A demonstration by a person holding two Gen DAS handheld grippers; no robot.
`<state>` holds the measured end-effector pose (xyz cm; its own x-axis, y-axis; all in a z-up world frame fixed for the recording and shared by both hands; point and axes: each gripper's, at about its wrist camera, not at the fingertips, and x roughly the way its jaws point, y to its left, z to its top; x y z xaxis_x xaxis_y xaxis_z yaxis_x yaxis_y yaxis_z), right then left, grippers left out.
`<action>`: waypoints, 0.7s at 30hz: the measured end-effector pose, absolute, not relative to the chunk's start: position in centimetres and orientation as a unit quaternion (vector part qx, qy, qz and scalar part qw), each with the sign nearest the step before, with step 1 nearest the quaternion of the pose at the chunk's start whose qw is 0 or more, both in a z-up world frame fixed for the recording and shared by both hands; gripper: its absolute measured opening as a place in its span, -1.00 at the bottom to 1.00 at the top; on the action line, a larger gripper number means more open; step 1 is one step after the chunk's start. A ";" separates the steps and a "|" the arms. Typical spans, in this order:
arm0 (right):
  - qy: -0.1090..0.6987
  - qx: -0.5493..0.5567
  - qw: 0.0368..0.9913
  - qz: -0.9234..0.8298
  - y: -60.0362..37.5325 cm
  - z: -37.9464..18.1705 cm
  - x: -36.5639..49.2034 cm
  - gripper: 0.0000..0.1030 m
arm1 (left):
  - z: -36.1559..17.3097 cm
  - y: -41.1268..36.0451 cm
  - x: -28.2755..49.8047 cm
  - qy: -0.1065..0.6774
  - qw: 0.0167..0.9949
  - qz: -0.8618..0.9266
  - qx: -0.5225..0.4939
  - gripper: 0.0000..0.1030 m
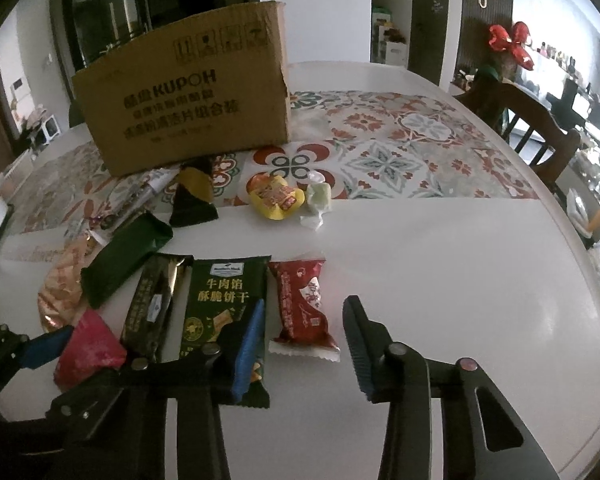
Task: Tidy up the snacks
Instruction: 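Close the left tool on the red snack bag while the right tool grasps the red-and-white packet, then carry both held snacks into the cardboard box and open both tools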
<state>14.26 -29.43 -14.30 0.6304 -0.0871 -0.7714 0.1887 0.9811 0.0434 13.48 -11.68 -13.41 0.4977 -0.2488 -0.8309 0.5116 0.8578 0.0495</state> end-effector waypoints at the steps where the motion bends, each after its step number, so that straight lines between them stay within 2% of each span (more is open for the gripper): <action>1: 0.424 0.057 0.901 -0.077 -29.4 -14.4 14.3 -0.28 | -13.4 -11.7 13.5 0.449 0.853 -0.223 0.146 -0.16; 4: 0.429 0.053 0.898 -0.079 -29.5 -14.6 14.4 -0.39 | -13.4 -11.7 13.6 0.450 0.852 -0.226 0.145 -0.19; 9: 0.427 0.058 0.899 -0.075 -29.7 -14.6 14.1 -0.43 | -13.3 -11.7 13.6 0.451 0.852 -0.226 0.140 -0.23; 11: 0.424 0.058 0.901 -0.074 -29.7 -14.4 13.8 -0.54 | -13.1 -11.7 13.5 0.446 0.854 -0.226 0.140 -0.24; 21: 0.407 0.071 0.909 -0.058 -29.4 -13.5 11.7 -0.55 | -10.9 -12.0 12.4 0.401 0.876 -0.226 0.148 -0.26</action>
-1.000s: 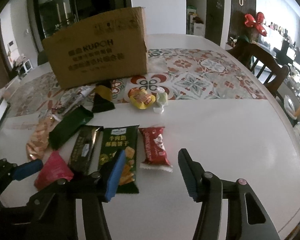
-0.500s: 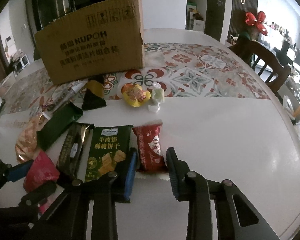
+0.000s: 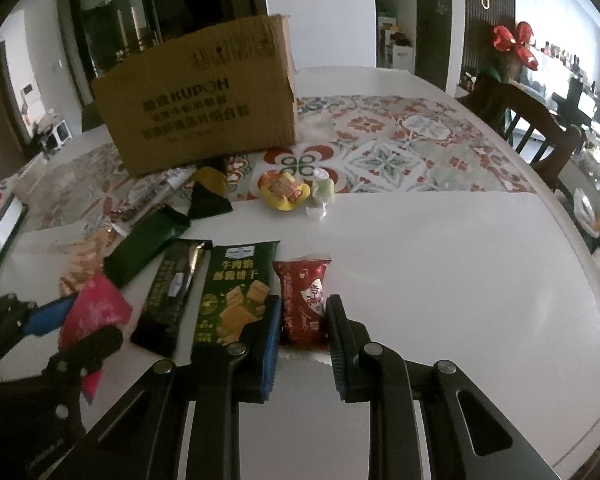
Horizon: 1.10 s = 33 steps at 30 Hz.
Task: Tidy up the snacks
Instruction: 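Carry both held snacks into the cardboard box and open both tools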
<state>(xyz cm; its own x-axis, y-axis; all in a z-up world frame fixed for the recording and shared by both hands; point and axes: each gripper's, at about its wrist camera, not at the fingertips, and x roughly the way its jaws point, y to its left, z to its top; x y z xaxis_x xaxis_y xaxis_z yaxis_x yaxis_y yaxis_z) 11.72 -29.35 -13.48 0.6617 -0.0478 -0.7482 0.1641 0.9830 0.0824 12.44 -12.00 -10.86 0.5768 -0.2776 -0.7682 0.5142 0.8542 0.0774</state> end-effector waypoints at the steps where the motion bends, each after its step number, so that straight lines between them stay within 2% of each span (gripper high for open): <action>1: 0.404 0.071 0.910 -0.057 -29.2 -13.3 11.4 -0.55 | -10.6 -12.0 12.4 0.397 0.878 -0.226 0.146 -0.26; 16: 0.339 0.057 0.939 -0.020 -27.3 -8.2 9.8 -0.55 | -6.0 -9.6 12.9 0.334 0.911 -0.210 0.118 -0.27; 33: 0.247 0.047 0.968 0.009 -26.2 -2.0 13.0 -0.55 | 0.5 -8.2 16.1 0.251 0.942 -0.201 0.100 -0.27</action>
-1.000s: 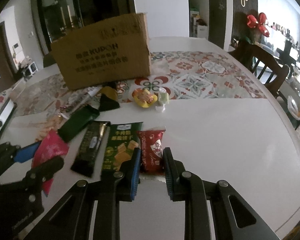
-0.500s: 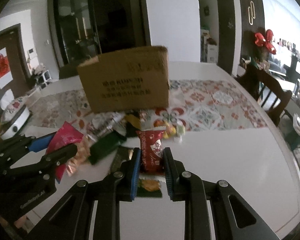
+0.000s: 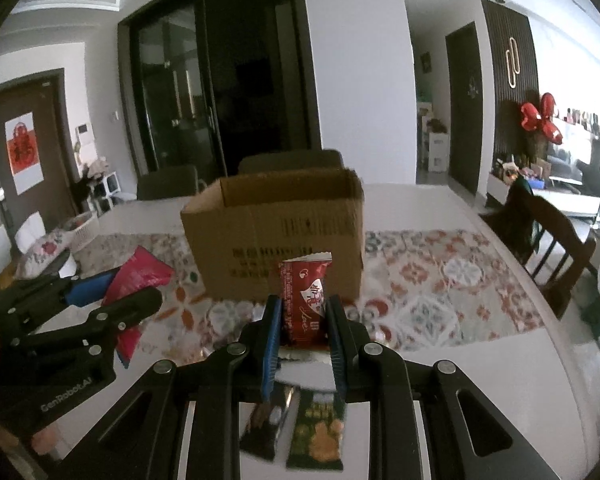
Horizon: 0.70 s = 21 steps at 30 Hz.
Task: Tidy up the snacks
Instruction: 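Carry both held snacks into the cardboard box and open both tools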
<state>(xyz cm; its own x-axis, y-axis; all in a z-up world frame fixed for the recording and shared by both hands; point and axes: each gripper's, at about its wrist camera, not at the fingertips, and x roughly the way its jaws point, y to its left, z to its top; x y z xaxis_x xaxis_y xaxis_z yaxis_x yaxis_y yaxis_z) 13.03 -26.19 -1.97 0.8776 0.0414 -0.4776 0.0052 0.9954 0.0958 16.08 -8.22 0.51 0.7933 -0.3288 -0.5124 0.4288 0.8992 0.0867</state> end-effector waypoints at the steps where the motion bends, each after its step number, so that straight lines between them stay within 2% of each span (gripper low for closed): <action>1: 0.244 0.046 0.969 0.010 -26.2 -1.8 13.2 -0.55 | 0.8 -8.2 16.5 0.248 0.942 -0.201 0.099 -0.27; 13: 0.201 0.050 0.978 0.017 -26.5 1.7 18.5 -0.54 | 4.2 -8.4 21.7 0.232 0.950 -0.190 0.088 -0.27; 21: 0.207 0.042 0.977 0.030 -26.6 3.2 23.4 -0.55 | 6.0 -8.9 26.4 0.224 0.953 -0.179 0.095 -0.27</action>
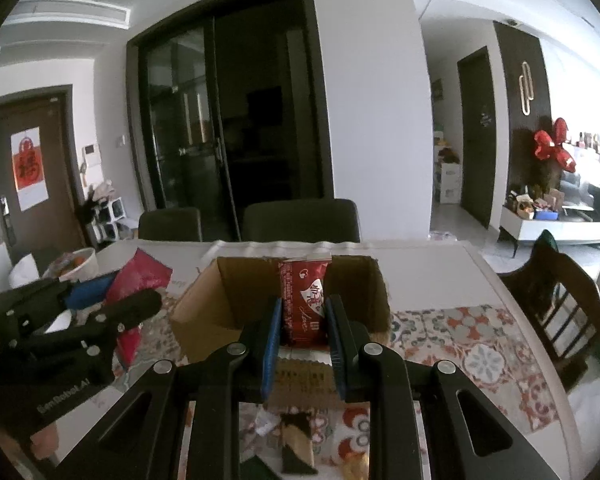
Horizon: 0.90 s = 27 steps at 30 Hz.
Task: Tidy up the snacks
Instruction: 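Carry both held snacks into the cardboard box and open both tools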
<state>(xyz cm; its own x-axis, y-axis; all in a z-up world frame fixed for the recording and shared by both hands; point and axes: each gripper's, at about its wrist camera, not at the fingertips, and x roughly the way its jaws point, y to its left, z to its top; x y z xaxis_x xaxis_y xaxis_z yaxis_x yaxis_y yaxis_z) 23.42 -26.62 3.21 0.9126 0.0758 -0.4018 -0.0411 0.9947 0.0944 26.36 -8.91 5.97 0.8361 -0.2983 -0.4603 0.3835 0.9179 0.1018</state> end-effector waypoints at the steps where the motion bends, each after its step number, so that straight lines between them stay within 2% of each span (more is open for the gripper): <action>1: 0.210 0.045 0.976 0.032 -26.8 3.2 24.3 -0.54 | 6.1 -8.9 26.9 0.224 0.953 -0.178 0.096 -0.27; 9: 0.237 0.042 0.970 0.036 -27.1 3.0 28.6 -0.55 | 6.0 -9.7 31.2 0.231 0.952 -0.177 0.097 -0.27; 24: 0.293 0.049 0.954 0.033 -28.2 1.2 34.8 -0.54 | 3.5 -11.4 38.4 0.311 0.923 -0.212 0.082 -0.25; 27: 0.304 0.054 0.951 0.031 -28.3 0.8 35.5 -0.54 | 3.1 -11.5 38.9 0.319 0.921 -0.207 0.081 -0.09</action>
<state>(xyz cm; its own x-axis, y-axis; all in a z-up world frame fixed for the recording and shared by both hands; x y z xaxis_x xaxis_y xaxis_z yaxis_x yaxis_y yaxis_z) 35.50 -28.26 0.79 0.8132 0.0918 -0.5747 -0.0264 0.9923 0.1211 38.89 -11.50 3.06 0.7102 -0.3297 -0.6220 0.4332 0.9011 0.0169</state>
